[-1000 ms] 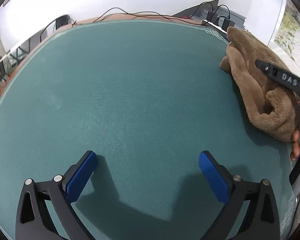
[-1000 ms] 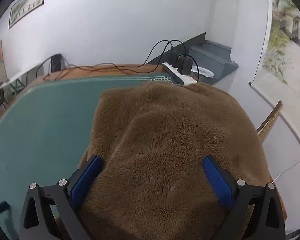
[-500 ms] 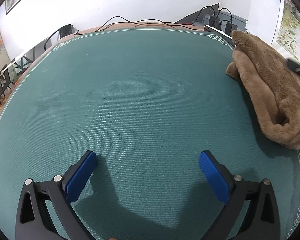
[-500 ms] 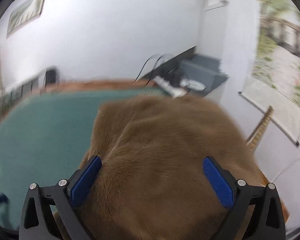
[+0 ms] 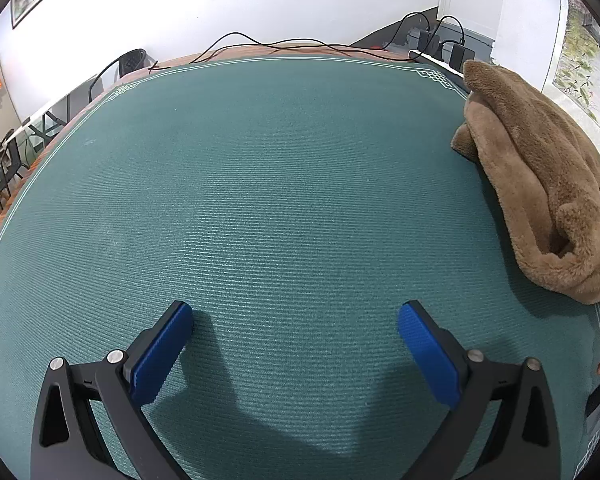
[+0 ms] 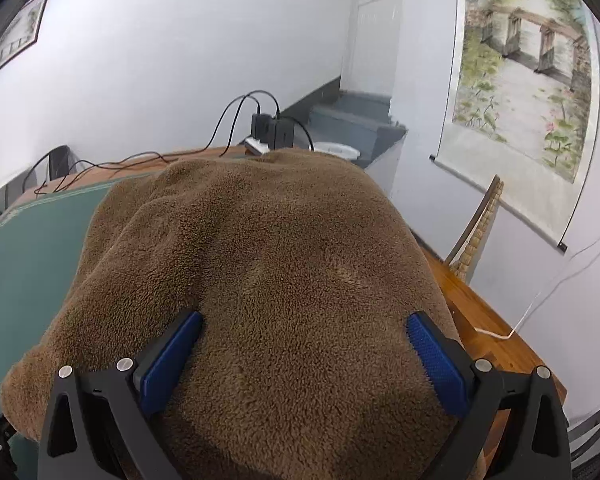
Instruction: Fold towel
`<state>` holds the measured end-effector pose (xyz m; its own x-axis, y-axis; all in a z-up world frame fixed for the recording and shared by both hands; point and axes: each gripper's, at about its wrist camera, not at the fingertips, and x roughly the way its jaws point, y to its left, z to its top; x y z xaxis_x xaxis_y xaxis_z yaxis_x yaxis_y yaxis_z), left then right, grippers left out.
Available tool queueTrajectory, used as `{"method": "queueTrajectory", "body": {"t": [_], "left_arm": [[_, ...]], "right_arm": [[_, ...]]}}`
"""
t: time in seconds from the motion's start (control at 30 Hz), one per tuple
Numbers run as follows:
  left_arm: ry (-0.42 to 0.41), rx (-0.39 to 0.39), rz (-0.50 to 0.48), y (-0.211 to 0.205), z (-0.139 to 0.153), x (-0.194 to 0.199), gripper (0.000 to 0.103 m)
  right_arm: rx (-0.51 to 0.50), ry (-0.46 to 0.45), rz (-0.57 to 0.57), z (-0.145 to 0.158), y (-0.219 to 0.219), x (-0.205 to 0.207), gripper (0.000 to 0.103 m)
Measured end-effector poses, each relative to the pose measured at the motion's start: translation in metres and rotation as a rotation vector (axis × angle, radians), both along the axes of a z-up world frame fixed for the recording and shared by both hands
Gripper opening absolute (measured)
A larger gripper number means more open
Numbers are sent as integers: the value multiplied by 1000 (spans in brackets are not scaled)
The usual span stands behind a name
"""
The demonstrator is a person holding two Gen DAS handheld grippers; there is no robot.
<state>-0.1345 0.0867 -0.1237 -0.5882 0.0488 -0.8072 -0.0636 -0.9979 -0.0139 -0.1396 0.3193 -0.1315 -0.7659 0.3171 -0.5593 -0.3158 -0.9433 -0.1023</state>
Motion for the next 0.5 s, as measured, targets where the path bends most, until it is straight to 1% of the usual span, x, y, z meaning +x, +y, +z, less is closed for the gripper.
{"method": "queueTrajectory", "body": {"t": [0.07, 0.1, 0.13, 0.2, 0.23, 0.3, 0.4, 0.5], "left_arm": [[0, 0, 0, 0, 0, 0, 103], [0, 0, 0, 0, 0, -1, 103], [0, 1, 1, 1, 0, -1, 103], [0, 0, 0, 0, 0, -1, 103], [0, 0, 0, 0, 0, -1, 103], [0, 0, 0, 0, 0, -1, 103], [0, 0, 0, 0, 0, -2, 103], [0, 0, 0, -1, 0, -2, 103]], "right_arm": [[5, -20, -29, 4, -6, 7, 103], [4, -35, -50, 8, -10, 5, 103], [-2, -31, -73, 17, -12, 9, 103], [-8, 52, -72, 38, -24, 30, 103], [6, 99, -60, 49, -34, 40, 103], [73, 132, -26, 63, -57, 49, 103], [133, 113, 22, 67, -79, 44, 103], [153, 83, 20, 60, -87, 47, 103]]}}
